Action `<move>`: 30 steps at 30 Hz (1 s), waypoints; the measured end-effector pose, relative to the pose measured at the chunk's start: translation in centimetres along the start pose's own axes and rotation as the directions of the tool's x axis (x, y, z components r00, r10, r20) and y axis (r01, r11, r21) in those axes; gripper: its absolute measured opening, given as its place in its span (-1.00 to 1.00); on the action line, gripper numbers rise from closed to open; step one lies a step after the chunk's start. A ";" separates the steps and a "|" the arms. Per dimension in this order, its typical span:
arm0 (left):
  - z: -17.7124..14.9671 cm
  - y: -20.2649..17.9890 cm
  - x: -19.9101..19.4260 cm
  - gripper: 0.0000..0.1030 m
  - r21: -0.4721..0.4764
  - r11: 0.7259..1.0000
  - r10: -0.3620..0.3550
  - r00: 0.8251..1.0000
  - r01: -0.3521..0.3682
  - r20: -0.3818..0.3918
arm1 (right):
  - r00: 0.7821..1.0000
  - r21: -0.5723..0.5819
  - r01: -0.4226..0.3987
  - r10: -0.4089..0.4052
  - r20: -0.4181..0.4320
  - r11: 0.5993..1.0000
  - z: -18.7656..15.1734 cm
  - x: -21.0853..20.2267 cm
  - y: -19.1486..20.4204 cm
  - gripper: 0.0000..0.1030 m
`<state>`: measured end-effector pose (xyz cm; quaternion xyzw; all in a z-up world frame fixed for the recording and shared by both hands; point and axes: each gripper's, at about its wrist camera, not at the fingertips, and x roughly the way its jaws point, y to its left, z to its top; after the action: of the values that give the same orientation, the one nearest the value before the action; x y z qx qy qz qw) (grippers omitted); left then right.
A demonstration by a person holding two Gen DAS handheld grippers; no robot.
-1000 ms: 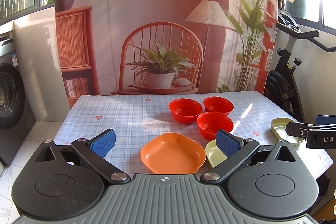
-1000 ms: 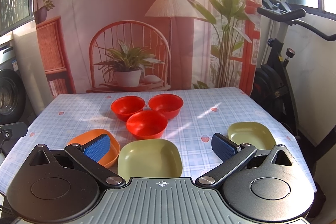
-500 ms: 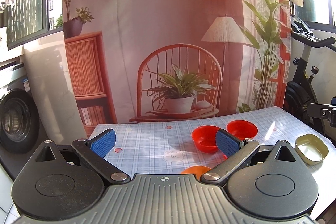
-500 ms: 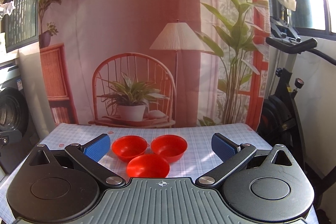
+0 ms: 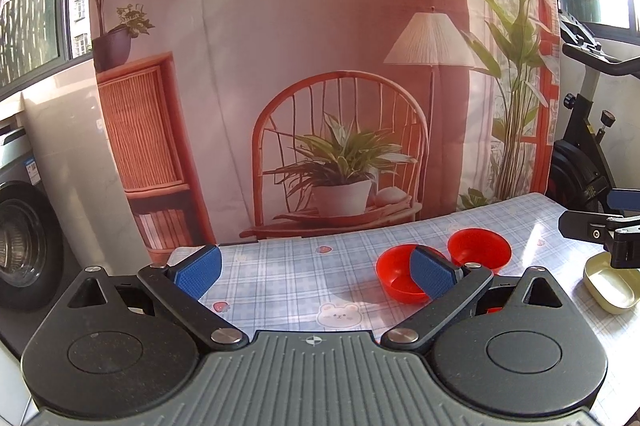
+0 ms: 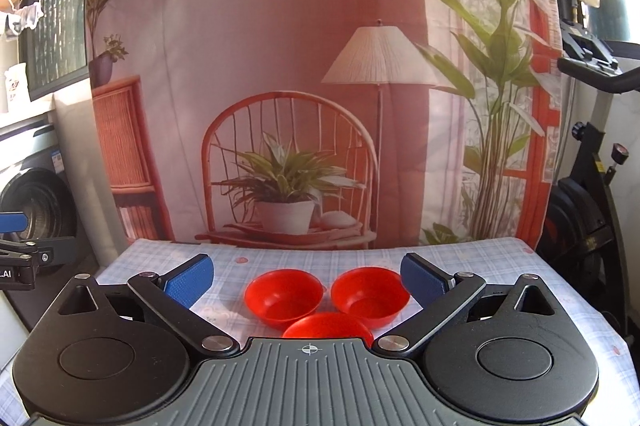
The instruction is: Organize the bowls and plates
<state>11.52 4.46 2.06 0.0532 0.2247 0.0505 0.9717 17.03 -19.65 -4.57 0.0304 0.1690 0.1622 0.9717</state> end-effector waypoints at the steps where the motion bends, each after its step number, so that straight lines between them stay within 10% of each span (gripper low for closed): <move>1: 0.0 0.2 0.4 0.91 -0.001 1.000 0.003 1.000 -0.003 -0.002 | 1.000 0.005 -0.007 0.007 -0.006 1.000 -0.1 0.5 0.0 0.89; 11: -1.5 1.9 5.4 0.67 -0.040 0.998 -0.043 0.992 0.038 -0.119 | 0.998 -0.045 -0.023 0.020 -0.055 0.999 -3.1 5.3 2.1 0.59; 23: -9.3 1.5 11.0 0.40 -0.075 0.994 -0.095 0.942 0.074 -0.323 | 0.975 0.000 -0.084 0.082 -0.206 0.996 -7.7 9.0 2.6 -0.10; 30: -12.9 1.5 12.7 0.39 -0.113 0.992 -0.097 0.909 0.055 -0.406 | 0.955 0.001 -0.095 0.091 -0.282 0.996 -9.7 9.9 3.0 -0.16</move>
<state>17.03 8.51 -14.75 -0.0153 0.4228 0.0337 0.9055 21.66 -13.53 -16.56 0.0089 0.3032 0.2114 0.9291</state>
